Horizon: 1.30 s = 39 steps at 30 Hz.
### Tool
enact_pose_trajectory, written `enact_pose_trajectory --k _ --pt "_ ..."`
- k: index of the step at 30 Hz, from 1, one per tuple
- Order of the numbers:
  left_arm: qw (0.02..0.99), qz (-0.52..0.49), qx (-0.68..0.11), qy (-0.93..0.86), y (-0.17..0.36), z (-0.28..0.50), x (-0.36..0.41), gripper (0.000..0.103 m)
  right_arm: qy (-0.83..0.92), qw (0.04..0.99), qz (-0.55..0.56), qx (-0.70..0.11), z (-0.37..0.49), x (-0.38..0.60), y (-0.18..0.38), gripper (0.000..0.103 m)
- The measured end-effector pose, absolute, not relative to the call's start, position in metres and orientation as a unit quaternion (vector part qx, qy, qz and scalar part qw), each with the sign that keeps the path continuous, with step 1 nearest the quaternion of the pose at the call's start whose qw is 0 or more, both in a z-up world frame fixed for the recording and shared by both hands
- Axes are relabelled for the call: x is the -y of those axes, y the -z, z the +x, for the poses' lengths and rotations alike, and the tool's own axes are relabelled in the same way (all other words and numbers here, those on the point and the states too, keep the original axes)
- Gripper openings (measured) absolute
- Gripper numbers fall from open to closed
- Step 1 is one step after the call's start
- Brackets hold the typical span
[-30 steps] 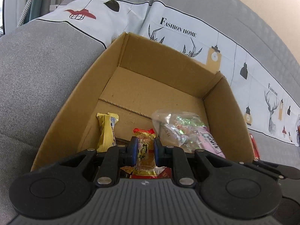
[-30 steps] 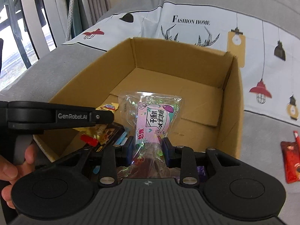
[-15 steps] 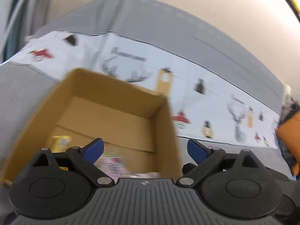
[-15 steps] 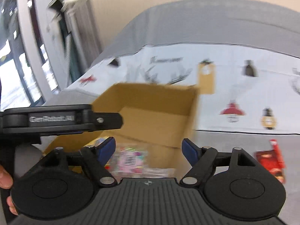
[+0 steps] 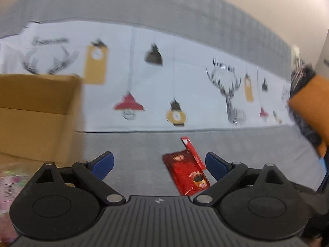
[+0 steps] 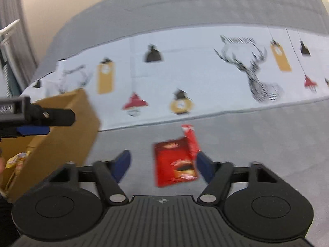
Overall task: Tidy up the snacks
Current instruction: 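Move both open tools back to the coffee pouch and red stick pack, then grasp the dark red coffee pouch with the left tool while the right grasps the red stick pack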
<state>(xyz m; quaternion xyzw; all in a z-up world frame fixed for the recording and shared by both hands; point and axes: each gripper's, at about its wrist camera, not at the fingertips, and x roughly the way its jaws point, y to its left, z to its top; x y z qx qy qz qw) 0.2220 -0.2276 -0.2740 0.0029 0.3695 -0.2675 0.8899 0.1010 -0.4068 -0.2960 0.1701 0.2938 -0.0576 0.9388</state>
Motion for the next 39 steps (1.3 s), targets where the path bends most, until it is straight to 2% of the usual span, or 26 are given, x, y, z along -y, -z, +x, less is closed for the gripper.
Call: enact_pose_trajectory --k 3,5,7,11,13,14,15,17,20,23,25,26,27,29,30,32,34,37,38,39 --pt "0.871 0.016 -0.413 0.265 0.309 0.244 0.267 0.098 0.05 0.928 0.204 -0.309 0.104 0.437 0.318 0.052" --pt "0.858 0.018 -0.441 0.263 0.334 0.26 0.292 0.098 0.047 0.915 0.22 -0.334 0.114 0.448 0.335 0.039" --pt "0.848 0.023 -0.46 0.26 0.355 0.273 0.314 0.098 0.041 0.913 0.215 -0.345 0.123 0.454 0.343 0.033" --pt "0.831 0.027 -0.493 0.254 0.391 0.291 0.345 0.098 0.043 0.918 0.17 -0.356 0.141 0.464 0.351 0.031" --pt "0.843 0.039 -0.471 0.257 0.398 0.29 0.35 0.102 0.043 0.912 0.191 -0.359 0.149 0.476 0.357 0.032" --pt "0.848 0.048 -0.463 0.253 0.399 0.29 0.351 0.098 0.041 0.91 0.198 -0.361 0.153 0.48 0.36 0.032" --pt "0.854 0.061 -0.455 0.245 0.4 0.291 0.35 0.088 0.039 0.908 0.196 -0.369 0.159 0.482 0.364 0.032" --pt "0.864 0.079 -0.436 0.238 0.397 0.293 0.345 0.075 0.039 0.908 0.179 -0.377 0.169 0.481 0.37 0.033" --pt "0.865 0.052 -0.442 0.231 0.392 0.309 0.321 0.066 0.03 0.913 0.174 -0.369 0.183 0.48 0.373 0.034" --pt "0.865 0.045 -0.449 0.219 0.39 0.319 0.304 0.066 0.015 0.914 0.16 -0.372 0.199 0.475 0.378 0.034" --pt "0.86 0.044 -0.456 0.224 0.388 0.319 0.298 0.073 0.005 0.915 0.142 -0.377 0.209 0.467 0.381 0.037" --pt "0.859 0.045 -0.459 0.223 0.388 0.316 0.297 0.082 0.004 0.915 0.132 -0.381 0.213 0.463 0.383 0.042" --pt "0.857 0.043 -0.464 0.219 0.388 0.315 0.296 0.086 0.004 0.915 0.12 -0.386 0.218 0.459 0.386 0.044" --pt "0.859 0.046 -0.464 0.211 0.39 0.309 0.3 0.086 0.006 0.919 0.09 -0.384 0.222 0.451 0.39 0.044" --pt "0.861 0.052 -0.461 0.207 0.391 0.306 0.303 0.088 0.008 0.919 0.077 -0.386 0.223 0.449 0.39 0.042" --pt "0.865 0.051 -0.457 0.199 0.393 0.303 0.309 0.089 0.02 0.92 0.063 -0.387 0.221 0.45 0.39 0.021" --pt "0.872 0.062 -0.442 0.201 0.396 0.301 0.318 0.083 0.018 0.917 0.085 -0.39 0.217 0.458 0.389 0.021" --pt "0.87 0.073 -0.42 0.247 0.393 0.297 0.327 0.062 0.014 0.914 0.097 -0.394 0.205 0.463 0.387 0.021" --pt "0.862 0.063 -0.425 0.27 0.391 0.297 0.326 0.037 0.015 0.913 0.094 -0.396 0.201 0.463 0.386 0.021" --pt "0.85 0.057 -0.437 0.287 0.389 0.297 0.325 0.03 0.017 0.913 0.092 -0.397 0.197 0.462 0.385 0.021"
